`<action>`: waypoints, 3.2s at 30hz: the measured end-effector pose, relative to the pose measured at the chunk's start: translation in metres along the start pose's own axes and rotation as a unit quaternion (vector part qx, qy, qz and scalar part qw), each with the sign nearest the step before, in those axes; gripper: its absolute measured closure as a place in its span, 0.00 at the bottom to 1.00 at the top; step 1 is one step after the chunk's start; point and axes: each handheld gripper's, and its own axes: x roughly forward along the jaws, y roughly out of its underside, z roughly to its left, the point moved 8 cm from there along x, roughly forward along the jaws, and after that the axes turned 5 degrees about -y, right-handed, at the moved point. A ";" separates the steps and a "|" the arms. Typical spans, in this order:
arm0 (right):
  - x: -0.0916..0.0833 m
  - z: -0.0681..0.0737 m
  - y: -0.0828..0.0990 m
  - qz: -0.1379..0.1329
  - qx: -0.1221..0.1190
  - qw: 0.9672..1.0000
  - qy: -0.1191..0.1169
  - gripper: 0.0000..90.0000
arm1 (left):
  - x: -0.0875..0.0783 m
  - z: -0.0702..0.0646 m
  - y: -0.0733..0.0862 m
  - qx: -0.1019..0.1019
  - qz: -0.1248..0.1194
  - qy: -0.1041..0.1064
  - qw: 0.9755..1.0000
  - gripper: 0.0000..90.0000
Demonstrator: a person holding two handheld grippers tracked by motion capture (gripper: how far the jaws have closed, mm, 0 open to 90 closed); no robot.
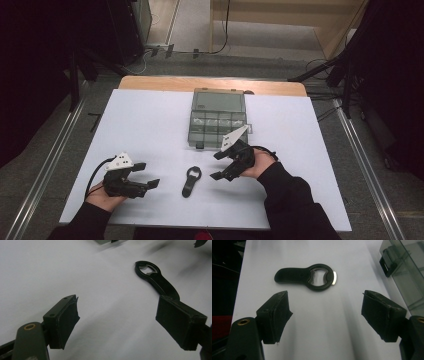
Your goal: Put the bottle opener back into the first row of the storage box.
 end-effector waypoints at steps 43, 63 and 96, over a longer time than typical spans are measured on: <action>0.030 0.006 -0.041 0.060 -0.209 0.969 -0.120 0.31 | 0.003 -0.003 0.000 0.004 0.005 0.007 1.000 0.20; 0.054 0.011 -0.045 0.125 -0.307 0.932 -0.144 0.36 | 0.003 -0.003 0.000 0.001 0.004 0.013 1.000 0.20; 0.081 0.019 -0.050 0.207 -0.423 0.865 -0.175 0.54 | 0.002 -0.002 0.001 0.000 0.005 0.016 1.000 0.20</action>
